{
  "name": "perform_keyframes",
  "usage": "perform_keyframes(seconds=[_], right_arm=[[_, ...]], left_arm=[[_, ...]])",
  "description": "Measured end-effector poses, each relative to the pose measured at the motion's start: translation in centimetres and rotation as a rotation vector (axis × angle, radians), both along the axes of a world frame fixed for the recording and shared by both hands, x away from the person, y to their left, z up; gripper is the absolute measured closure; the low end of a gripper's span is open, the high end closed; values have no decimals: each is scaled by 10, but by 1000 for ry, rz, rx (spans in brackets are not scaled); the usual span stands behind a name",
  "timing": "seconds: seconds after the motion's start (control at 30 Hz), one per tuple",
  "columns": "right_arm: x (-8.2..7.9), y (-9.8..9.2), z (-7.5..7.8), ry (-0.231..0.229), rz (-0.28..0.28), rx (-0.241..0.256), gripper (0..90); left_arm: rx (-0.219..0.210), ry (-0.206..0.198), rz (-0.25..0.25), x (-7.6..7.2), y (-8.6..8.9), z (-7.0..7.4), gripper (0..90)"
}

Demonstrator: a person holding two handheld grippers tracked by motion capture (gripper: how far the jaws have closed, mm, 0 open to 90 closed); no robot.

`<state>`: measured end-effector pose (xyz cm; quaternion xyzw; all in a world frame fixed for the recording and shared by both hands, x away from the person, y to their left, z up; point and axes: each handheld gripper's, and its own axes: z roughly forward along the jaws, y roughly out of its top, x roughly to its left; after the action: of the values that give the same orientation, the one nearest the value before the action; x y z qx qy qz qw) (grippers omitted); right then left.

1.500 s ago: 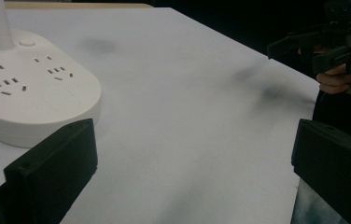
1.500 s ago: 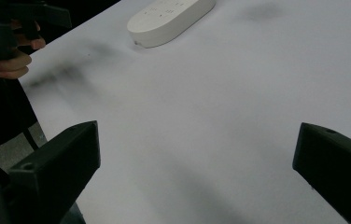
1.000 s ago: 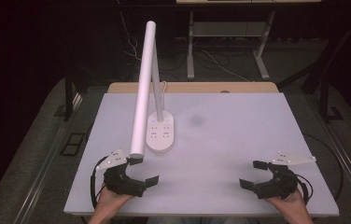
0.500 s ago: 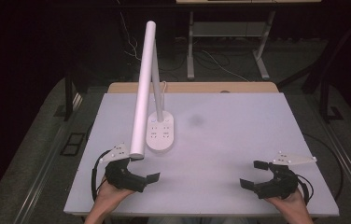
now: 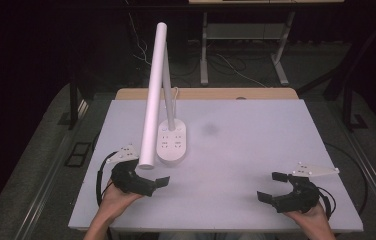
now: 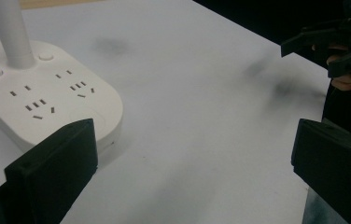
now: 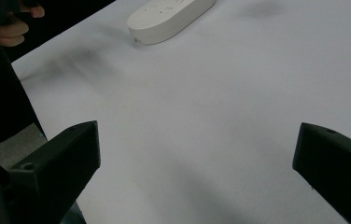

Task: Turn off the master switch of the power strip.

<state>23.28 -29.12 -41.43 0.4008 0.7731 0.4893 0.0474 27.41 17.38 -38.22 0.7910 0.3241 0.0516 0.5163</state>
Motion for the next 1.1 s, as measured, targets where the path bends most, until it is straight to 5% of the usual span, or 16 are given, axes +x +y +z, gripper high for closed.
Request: perform_keyframes(seconds=[1.1], right_arm=[[0, 0, -1, -1, 0, -2, 2]], left_arm=[[64, 20, -4, 40, 7, 25, 1]])
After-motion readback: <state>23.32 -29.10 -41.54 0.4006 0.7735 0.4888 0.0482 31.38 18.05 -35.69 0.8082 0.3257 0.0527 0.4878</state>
